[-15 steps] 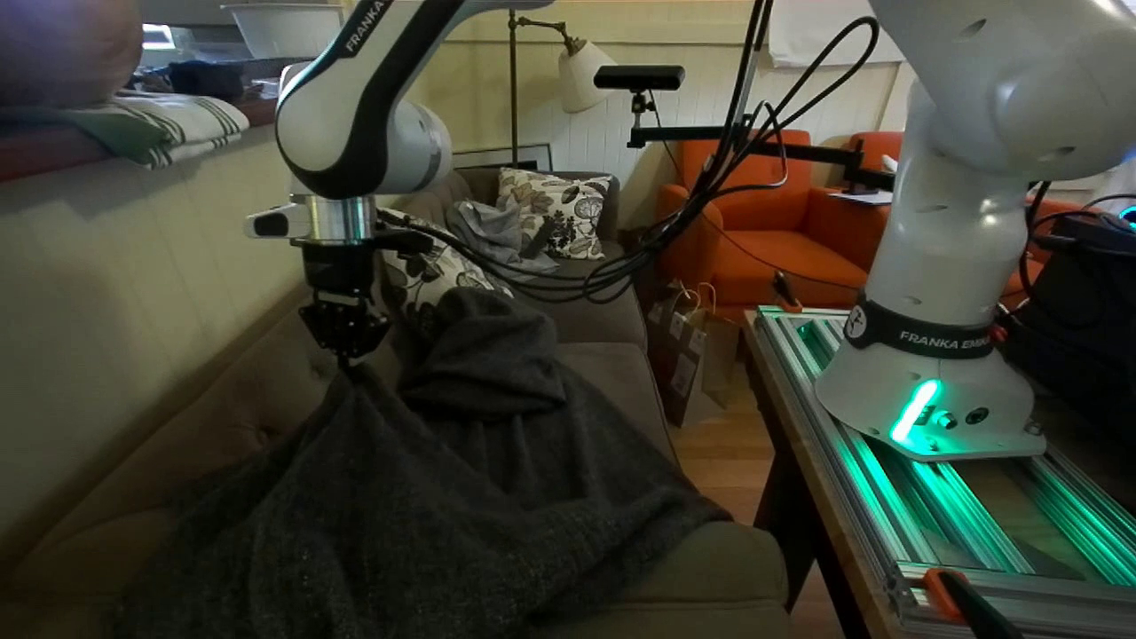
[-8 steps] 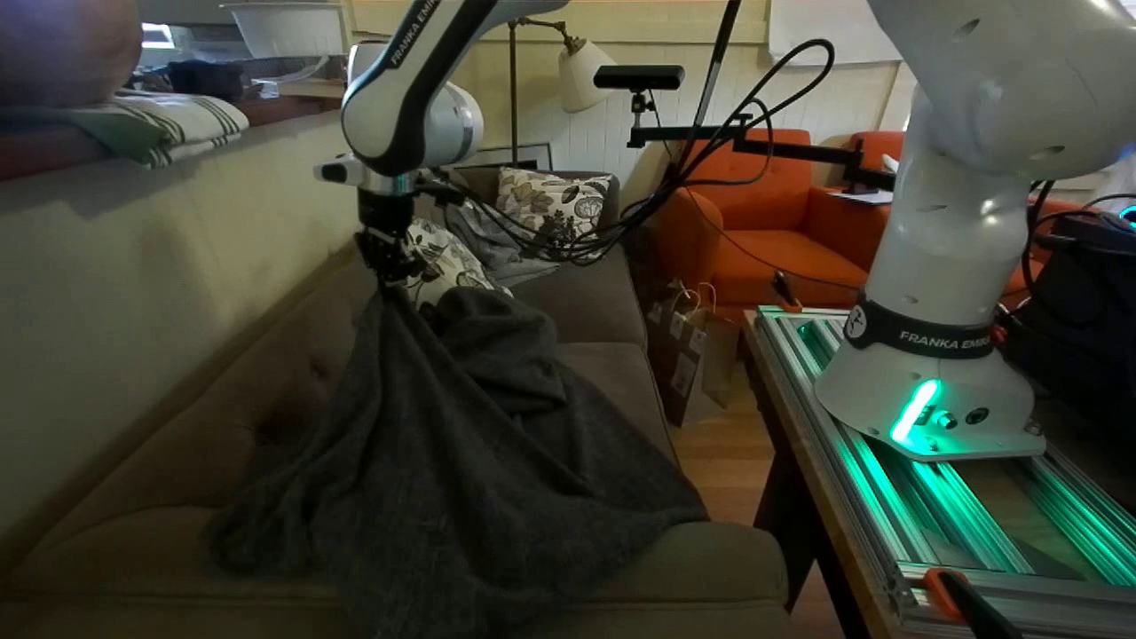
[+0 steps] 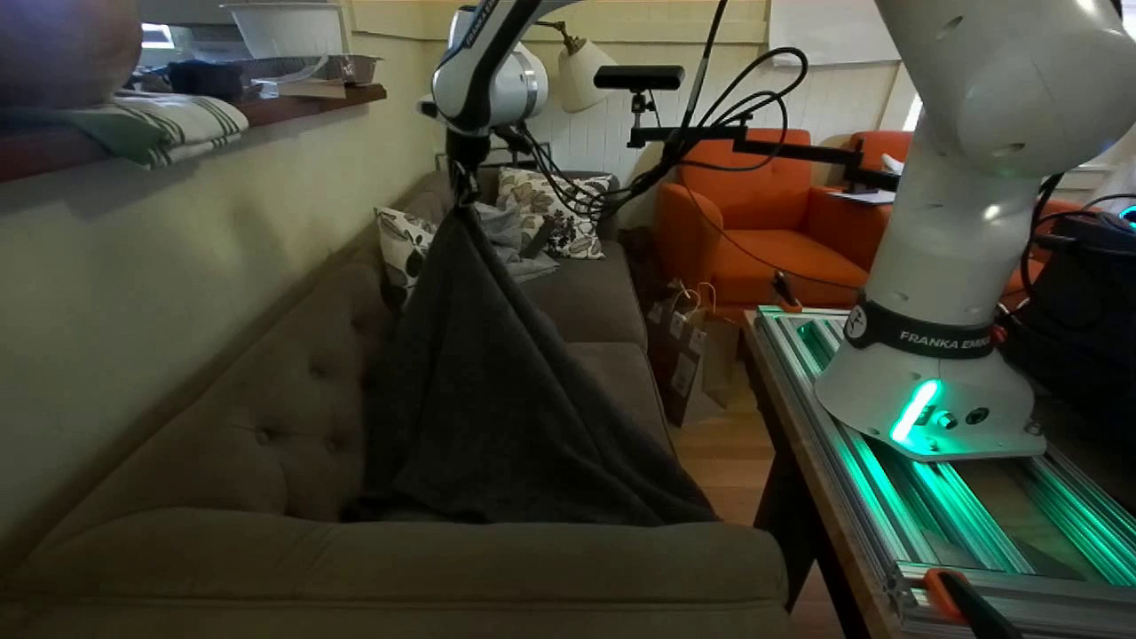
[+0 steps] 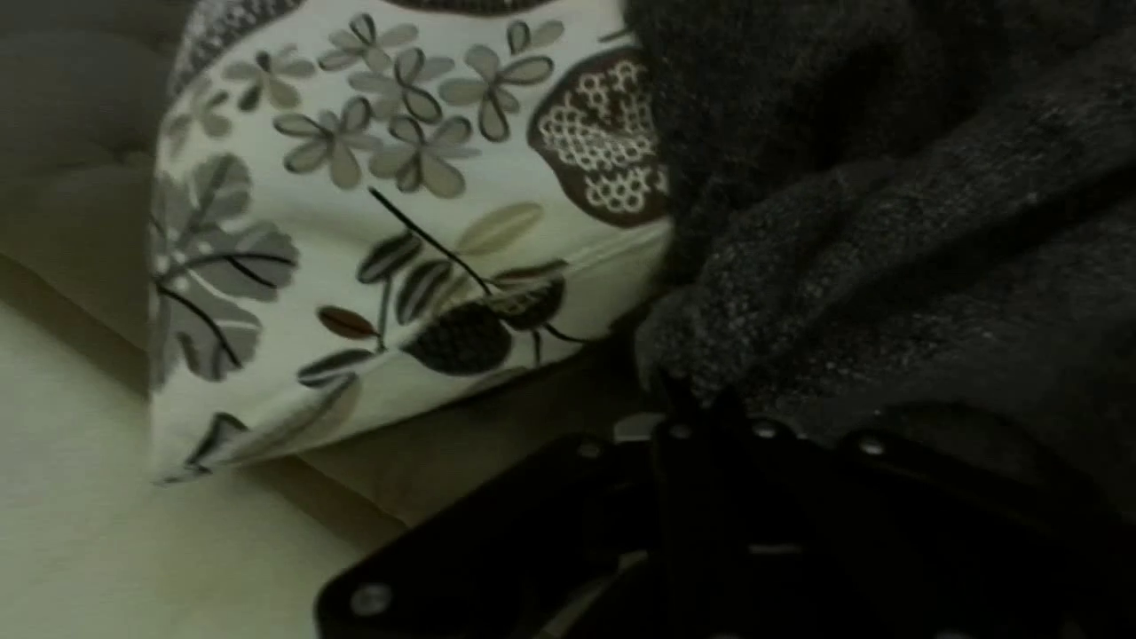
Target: Move the grey fleece to the right
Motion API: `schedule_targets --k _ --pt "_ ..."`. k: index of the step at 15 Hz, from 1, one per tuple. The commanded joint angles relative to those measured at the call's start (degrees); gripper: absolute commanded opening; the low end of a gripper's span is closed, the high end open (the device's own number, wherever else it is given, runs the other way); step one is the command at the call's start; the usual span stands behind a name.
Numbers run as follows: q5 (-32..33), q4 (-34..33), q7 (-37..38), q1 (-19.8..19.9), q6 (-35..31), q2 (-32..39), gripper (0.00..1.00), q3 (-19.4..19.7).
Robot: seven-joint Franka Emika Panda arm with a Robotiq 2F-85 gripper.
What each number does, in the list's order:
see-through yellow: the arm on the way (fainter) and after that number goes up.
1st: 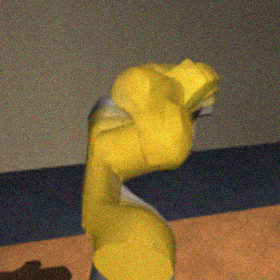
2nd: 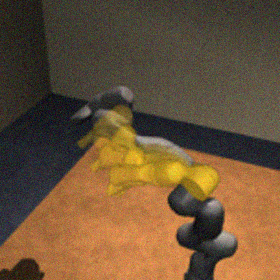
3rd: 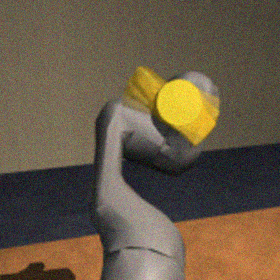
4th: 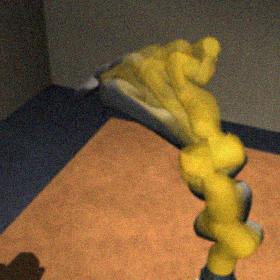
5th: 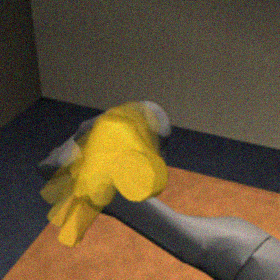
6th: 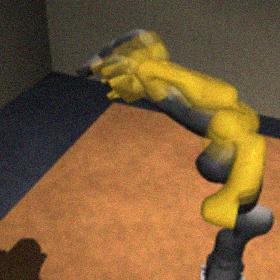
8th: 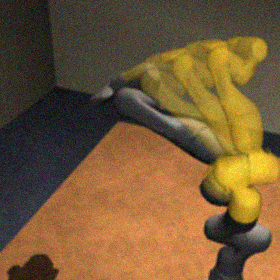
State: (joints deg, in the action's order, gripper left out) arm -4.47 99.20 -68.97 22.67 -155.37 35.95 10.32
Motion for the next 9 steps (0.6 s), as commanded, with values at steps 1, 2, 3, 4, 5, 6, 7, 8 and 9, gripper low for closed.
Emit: schedule_targets --k 1,2,3,4,5,6,7,8,9 --pt "3.28 -0.59 11.21 -0.39 -2.03 -1.98 0.01 3.42" --pt "4.30 -0.89 15.22 -1.41 -2.69 -1.77 0.01 4.83" --pt "6.37 -1.17 19.24 -2.93 -2.56 -1.18 0.01 6.39" --pt "8.11 -1.35 21.93 -3.58 -2.21 -0.78 0.01 6.71" --pt "10.49 -1.19 24.42 -4.68 -1.65 -0.29 0.29 7.03" --pt "13.26 -0.54 25.99 -6.02 -0.63 -0.11 0.31 7.01" --pt "15.43 0.64 25.58 -6.53 0.94 -0.43 0.36 5.42" --pt "15.73 2.58 22.93 -5.89 2.49 -1.58 0.44 1.50" --pt "15.46 4.51 22.36 -6.19 2.64 -2.41 0.50 -1.11"
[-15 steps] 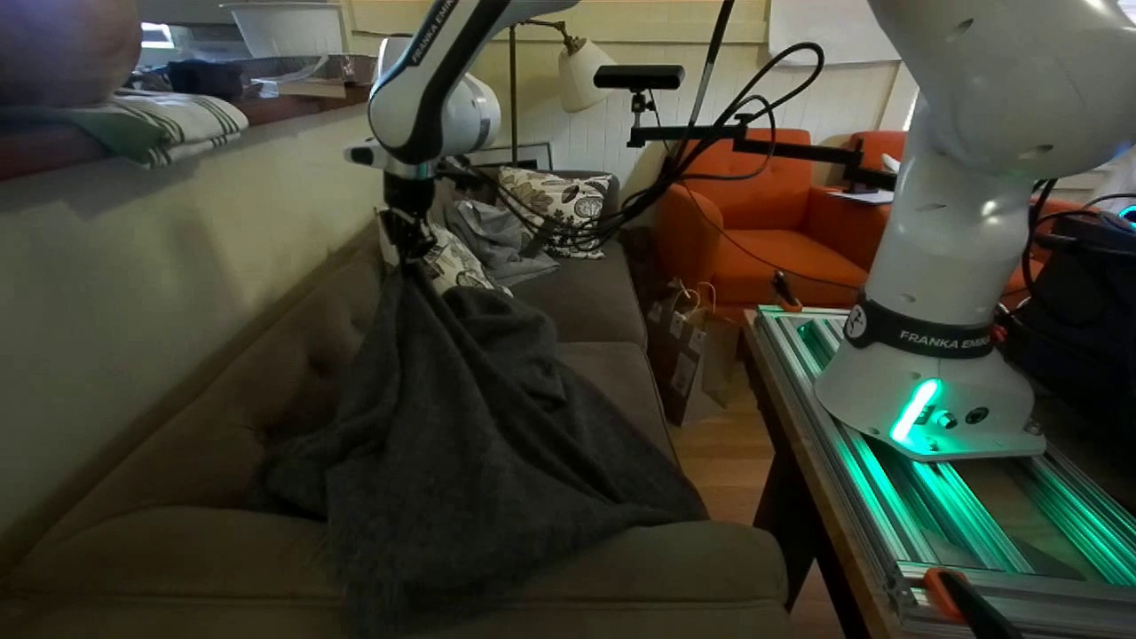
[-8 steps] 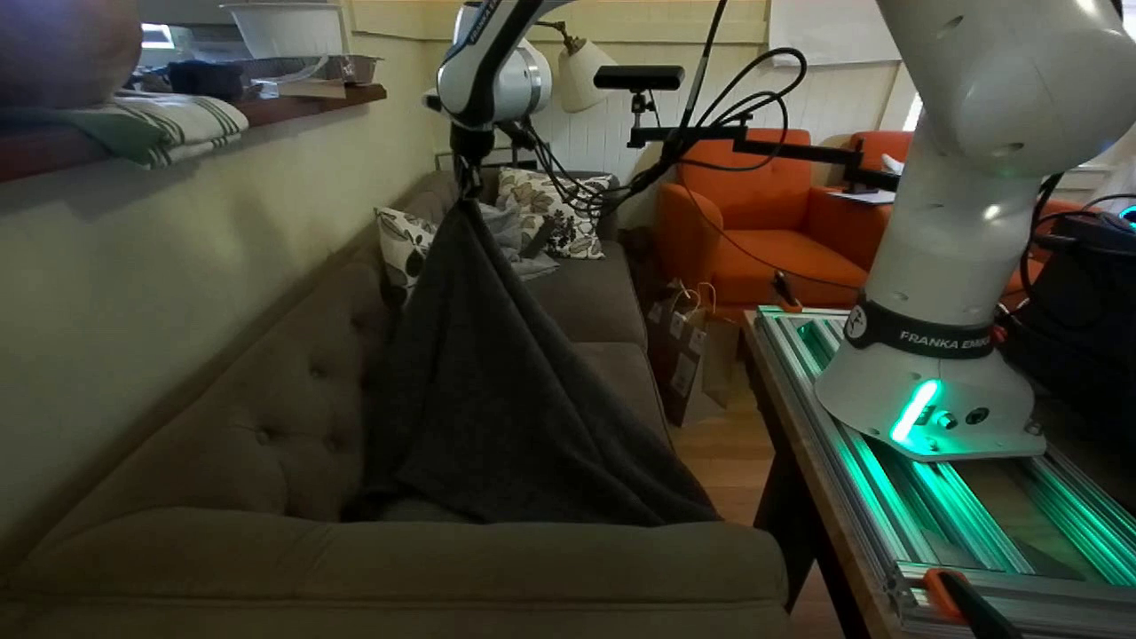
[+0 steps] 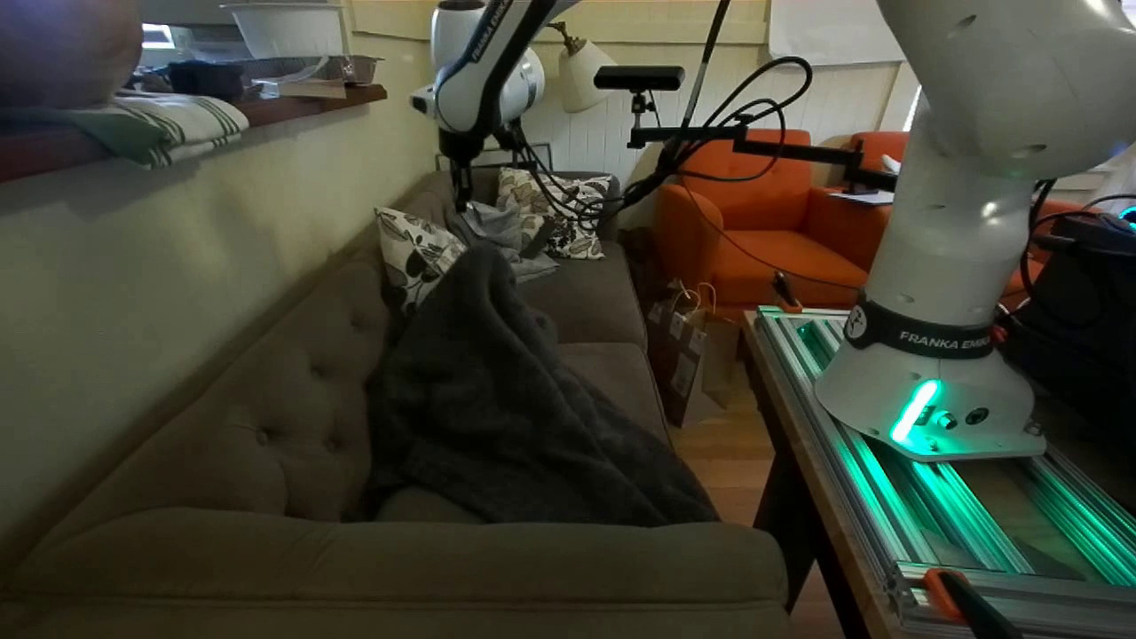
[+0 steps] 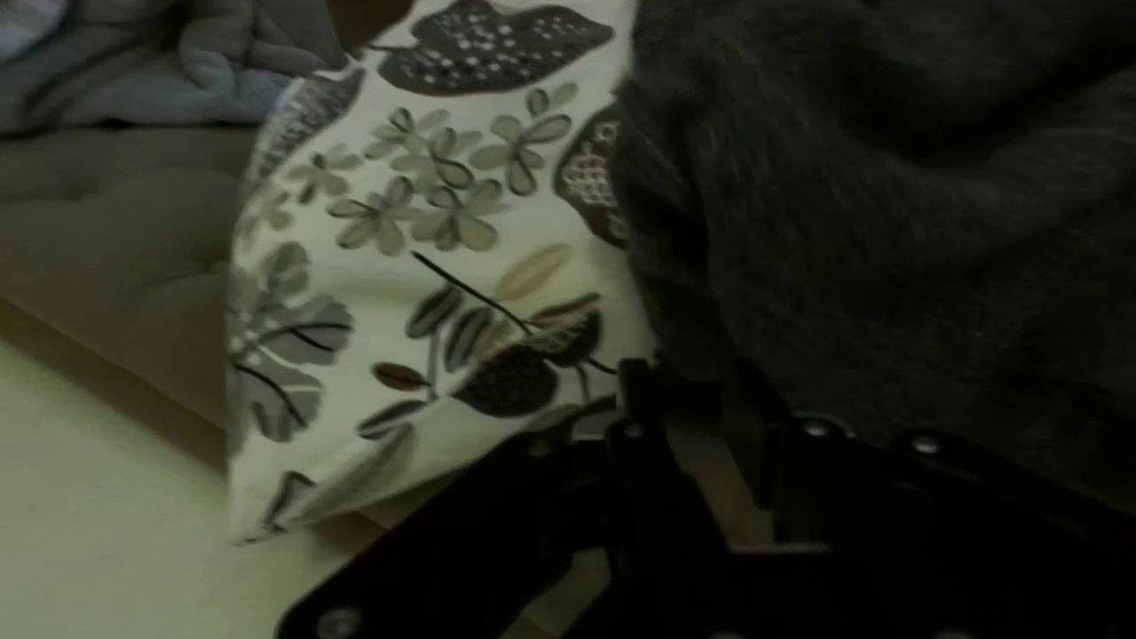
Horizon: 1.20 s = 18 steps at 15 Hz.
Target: Move the grey fleece to the right
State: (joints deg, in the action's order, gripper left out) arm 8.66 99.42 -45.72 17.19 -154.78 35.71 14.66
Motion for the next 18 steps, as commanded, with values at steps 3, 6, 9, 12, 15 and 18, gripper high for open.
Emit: schedule_targets --k 3,6,9,12,15,18 --pt "-1.45 9.73 -3.59 -0.26 2.63 -5.18 0.71 -14.66" --pt "-7.28 12.91 -9.55 2.80 5.47 -7.48 0.93 -23.74" --pt "-15.67 16.95 -19.22 6.30 15.12 -12.70 1.00 -28.03" --pt "-18.31 23.62 -14.84 3.65 24.32 -20.84 1.00 -21.65" --pt "-20.13 32.11 -8.79 1.54 23.67 -28.98 1.00 -16.41" --pt "-20.92 41.97 -1.32 -1.11 20.41 -38.35 1.00 -12.88"
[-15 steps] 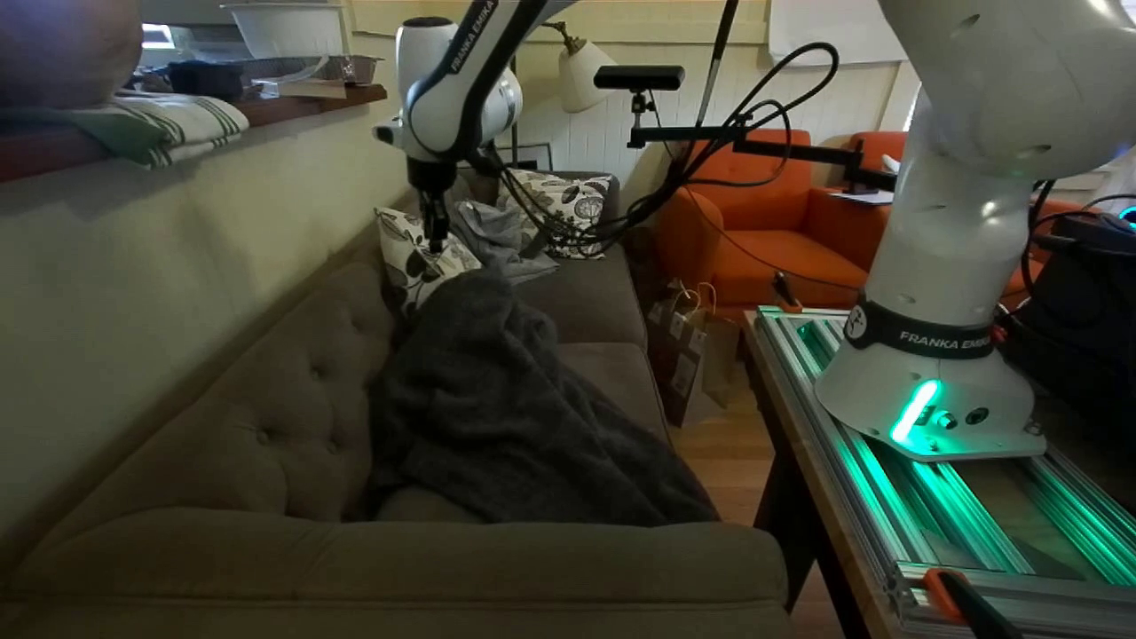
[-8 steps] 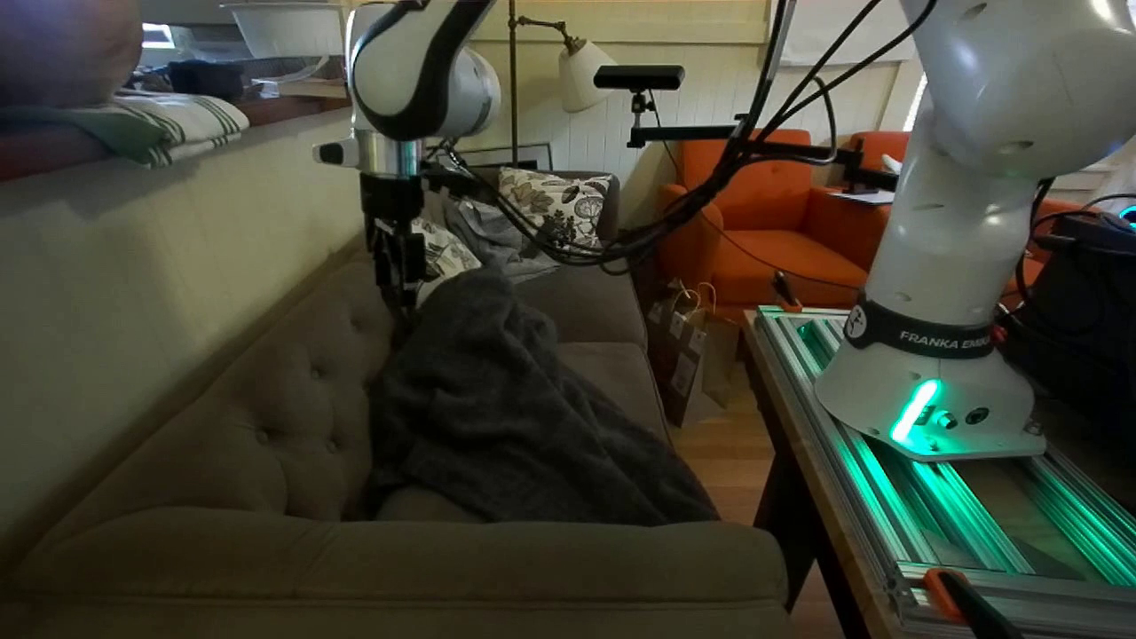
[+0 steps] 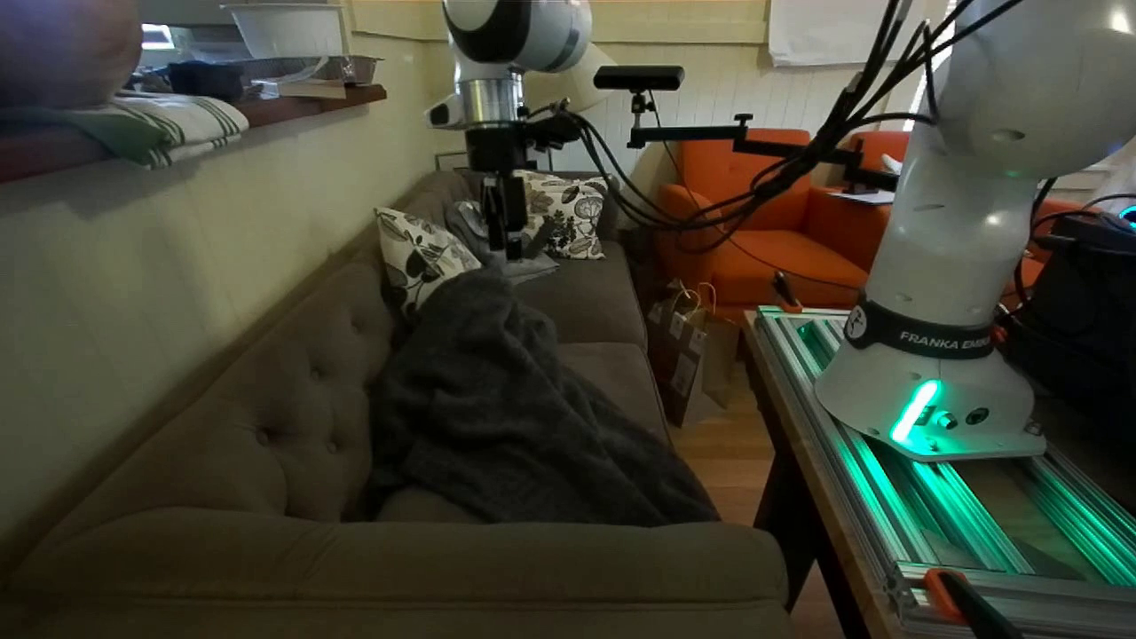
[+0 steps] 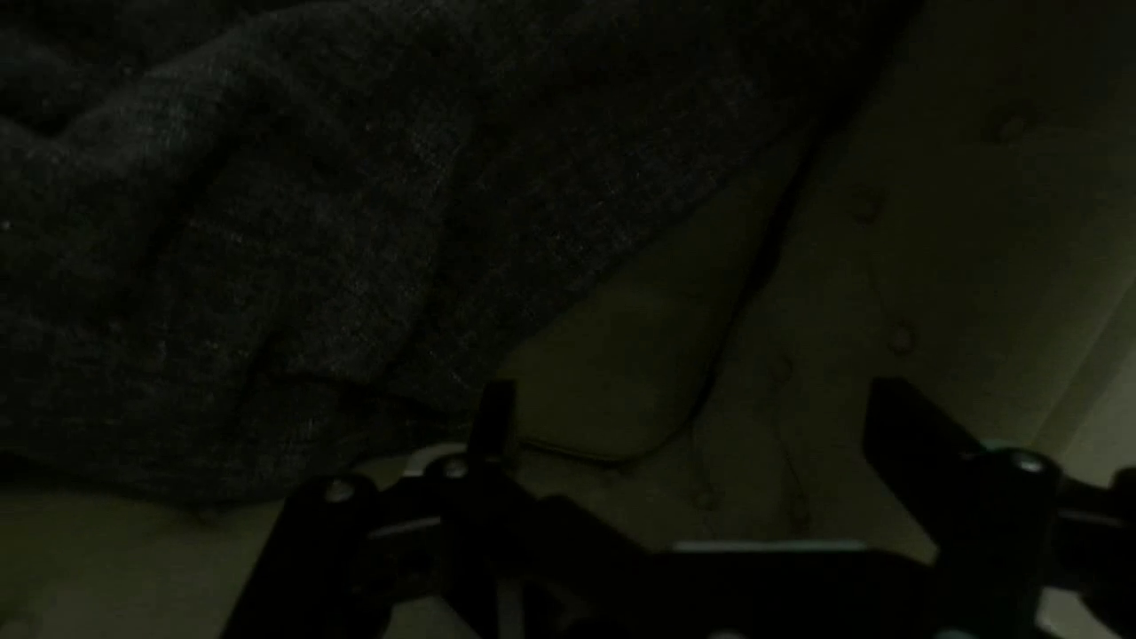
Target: Move the grey fleece to the right
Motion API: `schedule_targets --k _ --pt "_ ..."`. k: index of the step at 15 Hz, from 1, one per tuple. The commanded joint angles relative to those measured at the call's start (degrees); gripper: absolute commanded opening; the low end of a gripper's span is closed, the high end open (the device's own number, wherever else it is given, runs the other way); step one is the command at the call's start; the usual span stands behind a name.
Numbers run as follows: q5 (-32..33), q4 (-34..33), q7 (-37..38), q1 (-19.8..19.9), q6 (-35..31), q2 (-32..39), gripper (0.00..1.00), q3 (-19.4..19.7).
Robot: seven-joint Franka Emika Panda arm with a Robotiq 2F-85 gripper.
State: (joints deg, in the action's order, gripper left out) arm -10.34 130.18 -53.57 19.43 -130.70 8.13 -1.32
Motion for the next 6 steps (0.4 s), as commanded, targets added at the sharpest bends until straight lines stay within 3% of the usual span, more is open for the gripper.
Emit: schedule_targets --k 1,2,3,6 --pt "-1.44 14.18 9.22 -4.25 -4.85 -14.17 1.00 4.00" --pt "-0.27 16.80 11.53 -5.18 -7.34 -17.09 1.00 4.78" --pt "-0.17 8.90 7.42 -5.70 -3.49 -8.76 1.00 5.88" --pt "0.36 14.60 10.84 -7.44 -5.93 -15.15 1.00 7.11"
